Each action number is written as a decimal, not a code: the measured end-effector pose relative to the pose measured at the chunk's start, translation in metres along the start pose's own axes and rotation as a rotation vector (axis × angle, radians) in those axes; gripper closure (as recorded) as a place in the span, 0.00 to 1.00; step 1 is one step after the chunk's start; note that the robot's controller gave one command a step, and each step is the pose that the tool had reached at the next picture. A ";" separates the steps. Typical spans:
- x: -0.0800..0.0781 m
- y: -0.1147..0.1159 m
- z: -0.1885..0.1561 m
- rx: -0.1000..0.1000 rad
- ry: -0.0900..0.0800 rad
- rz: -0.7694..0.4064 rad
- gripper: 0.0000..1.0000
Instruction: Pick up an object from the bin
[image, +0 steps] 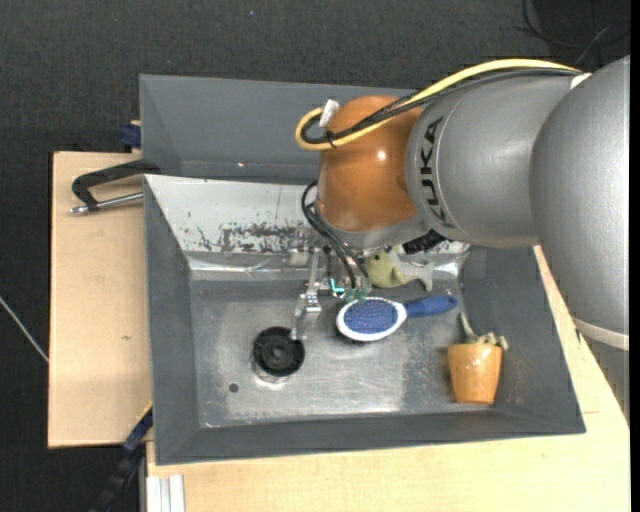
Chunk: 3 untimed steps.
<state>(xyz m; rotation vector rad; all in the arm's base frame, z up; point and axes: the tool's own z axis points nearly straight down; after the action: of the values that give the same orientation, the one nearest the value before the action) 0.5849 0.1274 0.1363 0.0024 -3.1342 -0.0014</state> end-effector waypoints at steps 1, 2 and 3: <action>0.062 0.008 0.059 -0.001 -0.009 -0.286 0.00; 0.061 0.007 0.060 -0.001 -0.013 -0.283 1.00; 0.050 -0.003 -0.066 0.002 -0.022 -0.423 1.00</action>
Offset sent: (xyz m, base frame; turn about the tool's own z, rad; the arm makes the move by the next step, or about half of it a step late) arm -0.0636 0.0055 -0.0620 -0.2845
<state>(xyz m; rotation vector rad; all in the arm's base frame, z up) 0.5350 0.1246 0.2024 0.6647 -3.0858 -0.0013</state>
